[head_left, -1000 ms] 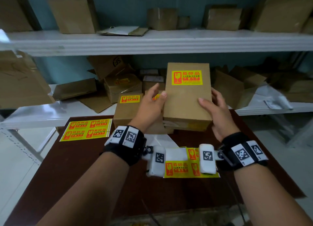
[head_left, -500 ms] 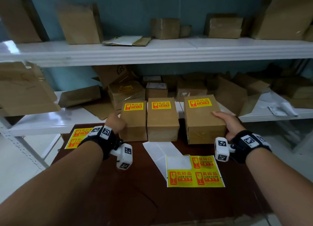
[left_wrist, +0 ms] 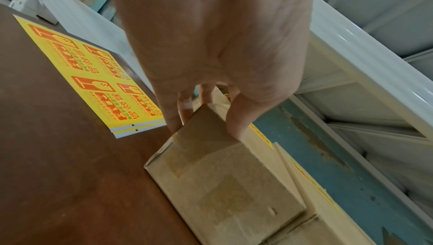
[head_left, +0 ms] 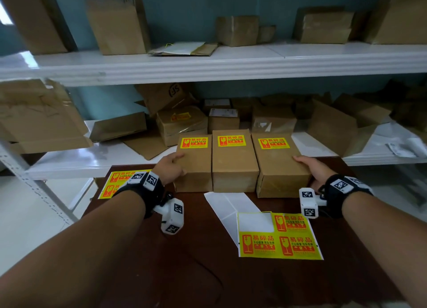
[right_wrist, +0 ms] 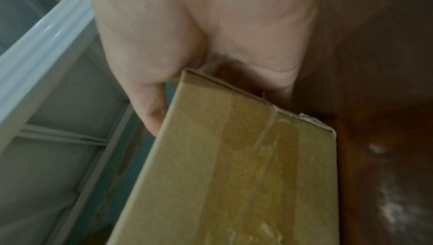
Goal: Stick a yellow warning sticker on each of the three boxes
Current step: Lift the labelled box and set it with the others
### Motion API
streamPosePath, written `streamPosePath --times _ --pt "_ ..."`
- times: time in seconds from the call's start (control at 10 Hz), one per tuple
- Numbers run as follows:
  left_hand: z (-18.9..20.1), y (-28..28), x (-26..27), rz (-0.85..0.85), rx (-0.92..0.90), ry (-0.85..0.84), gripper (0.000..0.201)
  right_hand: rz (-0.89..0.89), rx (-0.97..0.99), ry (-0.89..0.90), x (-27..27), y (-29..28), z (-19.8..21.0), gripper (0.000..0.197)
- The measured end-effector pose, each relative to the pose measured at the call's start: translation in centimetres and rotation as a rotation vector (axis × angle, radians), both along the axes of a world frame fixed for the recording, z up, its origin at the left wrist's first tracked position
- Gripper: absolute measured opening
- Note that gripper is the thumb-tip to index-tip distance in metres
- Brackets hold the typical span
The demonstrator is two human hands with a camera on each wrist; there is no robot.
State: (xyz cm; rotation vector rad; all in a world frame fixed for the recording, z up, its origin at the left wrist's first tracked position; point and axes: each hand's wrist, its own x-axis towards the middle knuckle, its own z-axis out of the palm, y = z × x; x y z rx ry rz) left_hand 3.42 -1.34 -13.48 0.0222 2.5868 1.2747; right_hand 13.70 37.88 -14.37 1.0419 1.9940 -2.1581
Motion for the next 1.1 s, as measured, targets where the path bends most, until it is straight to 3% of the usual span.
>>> streamPosePath --times 0.1,0.2,0.4,0.6,0.8,0.9,1.0,1.1 --pt "-0.1 -0.1 0.2 0.017 0.046 -0.051 0.070 0.014 0.038 -0.020 0.0 0.0 -0.3 0.045" --pt "0.0 -0.6 1.1 0.036 0.071 -0.091 0.070 0.034 0.039 -0.047 0.0 -0.1 -0.4 0.044" --pt "-0.1 -1.9 2.0 0.054 0.047 -0.144 0.075 0.072 0.119 -0.111 -1.3 0.6 -1.6 0.067" --pt "0.2 -1.7 2.2 0.019 -0.024 -0.129 0.077 0.096 0.422 -0.108 -0.4 -2.6 0.7 0.048" --pt "0.1 -1.3 2.3 -0.006 -0.107 -0.094 0.076 0.093 0.690 -0.143 0.5 -3.4 0.9 0.052" --pt "0.5 -1.1 2.5 -0.080 -0.242 -0.050 0.077 0.117 0.804 -0.177 0.7 -4.2 2.1 0.057" --pt "1.2 -0.8 2.5 -0.133 -0.512 0.053 0.072 0.169 0.913 -0.155 0.9 -5.4 3.5 0.065" --pt "3.3 -0.2 3.6 -0.232 -0.607 0.197 0.056 0.240 1.051 -0.065 0.6 -6.7 4.6 0.067"
